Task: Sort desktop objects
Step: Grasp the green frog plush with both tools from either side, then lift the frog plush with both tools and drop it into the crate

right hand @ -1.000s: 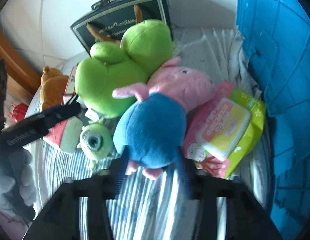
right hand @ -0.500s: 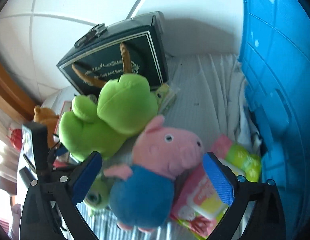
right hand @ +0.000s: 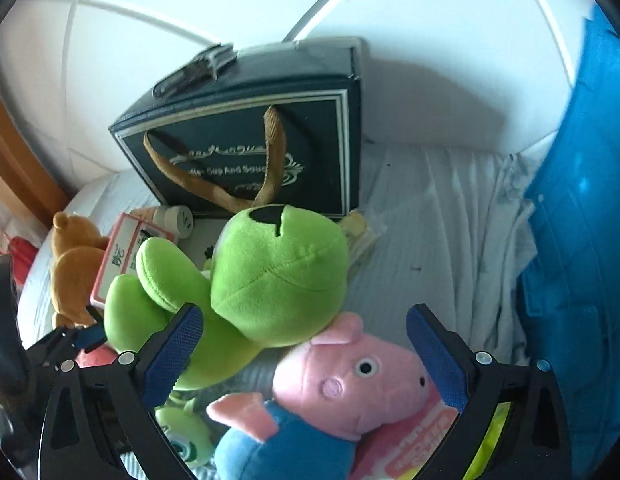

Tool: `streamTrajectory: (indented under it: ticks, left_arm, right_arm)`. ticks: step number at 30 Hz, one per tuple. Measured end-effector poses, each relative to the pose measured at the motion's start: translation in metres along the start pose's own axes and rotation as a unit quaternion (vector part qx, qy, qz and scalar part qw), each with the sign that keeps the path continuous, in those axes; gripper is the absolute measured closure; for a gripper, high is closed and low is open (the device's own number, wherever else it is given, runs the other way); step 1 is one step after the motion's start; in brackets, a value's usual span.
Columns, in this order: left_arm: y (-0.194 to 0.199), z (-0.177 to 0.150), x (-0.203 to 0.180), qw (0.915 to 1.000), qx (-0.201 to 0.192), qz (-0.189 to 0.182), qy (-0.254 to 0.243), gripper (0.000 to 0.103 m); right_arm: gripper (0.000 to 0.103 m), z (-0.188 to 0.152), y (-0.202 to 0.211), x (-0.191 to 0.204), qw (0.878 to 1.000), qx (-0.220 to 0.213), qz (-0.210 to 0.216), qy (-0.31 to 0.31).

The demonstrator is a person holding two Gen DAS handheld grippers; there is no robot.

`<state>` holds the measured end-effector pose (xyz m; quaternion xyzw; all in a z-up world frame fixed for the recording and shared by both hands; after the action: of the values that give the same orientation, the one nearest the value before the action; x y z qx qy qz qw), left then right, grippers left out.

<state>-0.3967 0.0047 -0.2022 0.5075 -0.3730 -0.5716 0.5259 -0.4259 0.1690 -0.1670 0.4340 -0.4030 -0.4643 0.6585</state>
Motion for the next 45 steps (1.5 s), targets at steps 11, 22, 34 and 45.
streamTrajectory:
  ticks: [11, 22, 34, 45]
  left_arm:
    - [0.008, -0.011, -0.01, 0.9992, -0.027, 0.007, -0.028, 0.036]
    - [0.15, -0.053, -0.046, 0.9856, -0.151, 0.015, -0.075, 0.036]
    - [0.295, -0.137, -0.131, 0.9538, -0.259, -0.027, -0.15, 0.036]
    - [0.318, -0.16, -0.304, 0.9298, -0.267, -0.069, -0.244, 0.035]
  right_arm:
    - [0.04, 0.003, -0.04, 0.003, 0.999, 0.017, 0.032, 0.02]
    - [0.041, -0.031, 0.104, 0.013, 0.993, -0.102, 0.058, 0.015]
    - [0.04, -0.119, 0.305, 0.008, 0.974, -0.225, 0.0, -0.023]
    - [0.04, -0.188, 0.409, -0.106, 0.953, -0.278, -0.055, -0.108]
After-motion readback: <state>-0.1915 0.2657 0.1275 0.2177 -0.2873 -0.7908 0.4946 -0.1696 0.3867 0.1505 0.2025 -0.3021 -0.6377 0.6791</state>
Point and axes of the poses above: each gripper's, at about its wrist camera, not at the fingertips, and y roughly against the way its jaws point, x to its left, z to its top, the point moved 1 cm from there along -y, roughly the way its jaws point, and after that the axes turned 15 degrees about x, right-handed, at the moved point
